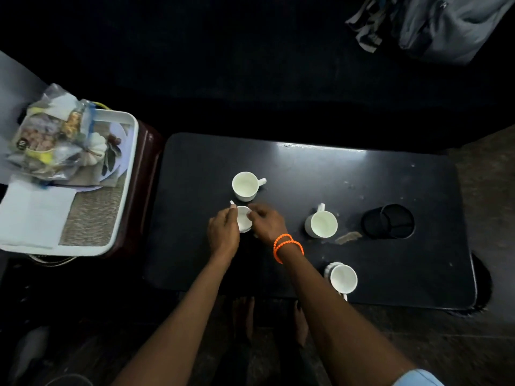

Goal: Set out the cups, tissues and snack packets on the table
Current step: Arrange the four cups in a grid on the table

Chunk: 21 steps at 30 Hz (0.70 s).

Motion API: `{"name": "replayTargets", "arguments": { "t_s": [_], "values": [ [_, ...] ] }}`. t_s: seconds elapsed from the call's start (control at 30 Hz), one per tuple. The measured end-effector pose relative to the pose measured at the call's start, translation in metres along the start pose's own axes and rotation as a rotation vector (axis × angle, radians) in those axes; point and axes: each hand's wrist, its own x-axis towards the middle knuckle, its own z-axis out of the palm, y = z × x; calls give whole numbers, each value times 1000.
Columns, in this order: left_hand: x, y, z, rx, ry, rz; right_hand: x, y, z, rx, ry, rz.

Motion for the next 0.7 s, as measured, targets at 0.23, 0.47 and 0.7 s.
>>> {"name": "replayTargets", "arguments": {
  "t_s": [0.23,0.47,0.7],
  "values": [
    [-3,-6,-3,-94,38,-175,-7,0,1,98,88,115],
    [-35,-18,21,-483,-59,-465,-23,3,-14,-69,97,127],
    [-82,-24,42,-824,-176,-758,-38,24,-23,-520,-18,-32]
  ]
}}
